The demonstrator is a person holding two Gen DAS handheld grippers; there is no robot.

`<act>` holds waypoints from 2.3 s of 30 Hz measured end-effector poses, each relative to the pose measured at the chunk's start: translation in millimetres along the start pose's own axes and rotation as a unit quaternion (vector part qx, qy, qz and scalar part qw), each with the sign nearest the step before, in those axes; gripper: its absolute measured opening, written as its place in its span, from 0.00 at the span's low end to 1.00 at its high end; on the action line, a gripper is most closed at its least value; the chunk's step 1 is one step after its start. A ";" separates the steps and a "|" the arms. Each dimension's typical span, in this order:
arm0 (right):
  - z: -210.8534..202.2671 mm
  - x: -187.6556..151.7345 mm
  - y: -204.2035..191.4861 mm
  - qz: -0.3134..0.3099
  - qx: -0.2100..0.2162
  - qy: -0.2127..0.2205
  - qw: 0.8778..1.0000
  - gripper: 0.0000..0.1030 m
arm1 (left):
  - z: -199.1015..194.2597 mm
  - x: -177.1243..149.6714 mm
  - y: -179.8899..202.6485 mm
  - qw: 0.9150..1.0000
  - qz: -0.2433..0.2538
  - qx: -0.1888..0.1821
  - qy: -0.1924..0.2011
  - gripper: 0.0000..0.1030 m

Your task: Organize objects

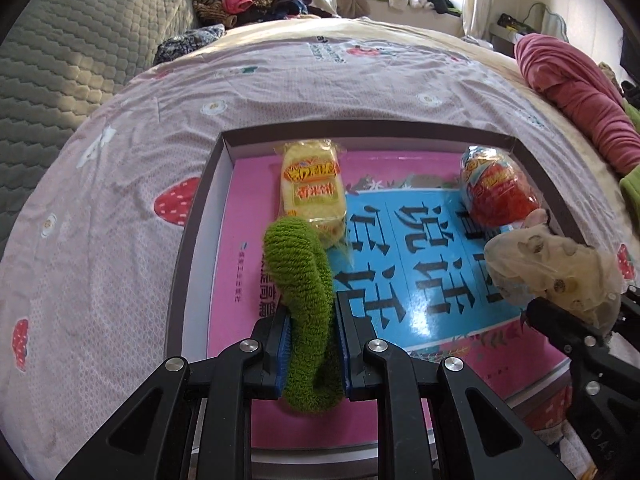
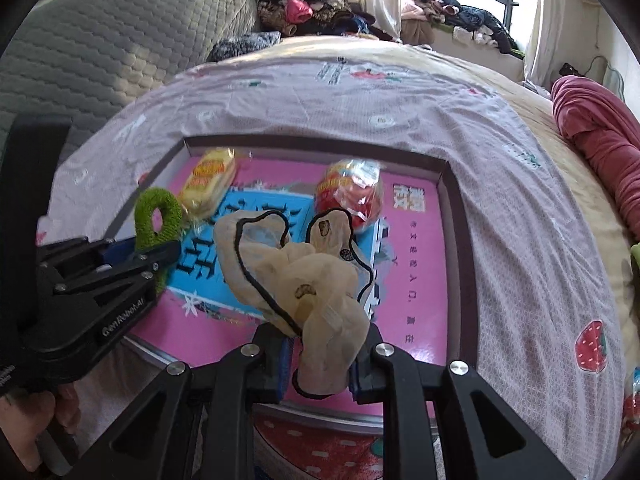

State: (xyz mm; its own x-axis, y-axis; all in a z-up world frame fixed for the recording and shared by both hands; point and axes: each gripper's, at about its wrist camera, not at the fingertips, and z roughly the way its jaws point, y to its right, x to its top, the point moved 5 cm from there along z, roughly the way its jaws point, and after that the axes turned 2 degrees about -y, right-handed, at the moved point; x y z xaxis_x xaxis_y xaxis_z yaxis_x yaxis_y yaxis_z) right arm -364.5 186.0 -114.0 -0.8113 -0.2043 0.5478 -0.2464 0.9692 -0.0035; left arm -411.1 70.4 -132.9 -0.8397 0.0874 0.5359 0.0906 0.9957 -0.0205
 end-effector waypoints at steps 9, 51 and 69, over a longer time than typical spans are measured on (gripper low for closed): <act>13.3 -5.7 -0.1 -0.005 -0.005 -0.022 1.000 0.24 | 3.5 -2.0 -1.8 1.000 0.000 0.002 -0.004 0.22; -17.2 1.9 5.6 0.025 0.040 0.007 0.999 0.83 | -37.3 -1.1 -22.1 0.998 -0.017 0.054 0.032 0.95; -131.3 11.4 1.5 0.045 0.060 0.128 0.989 1.00 | -120.2 -13.6 -37.8 0.994 -0.033 0.072 0.078 1.00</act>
State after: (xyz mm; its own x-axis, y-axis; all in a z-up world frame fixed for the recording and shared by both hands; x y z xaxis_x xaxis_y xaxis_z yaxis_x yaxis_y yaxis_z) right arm -304.5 203.3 2.0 -0.6759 -0.0621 0.7344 -0.2528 0.9555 -0.1518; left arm -338.8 27.8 -38.0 -0.7472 0.0281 0.6641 -0.0486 0.9941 -0.0966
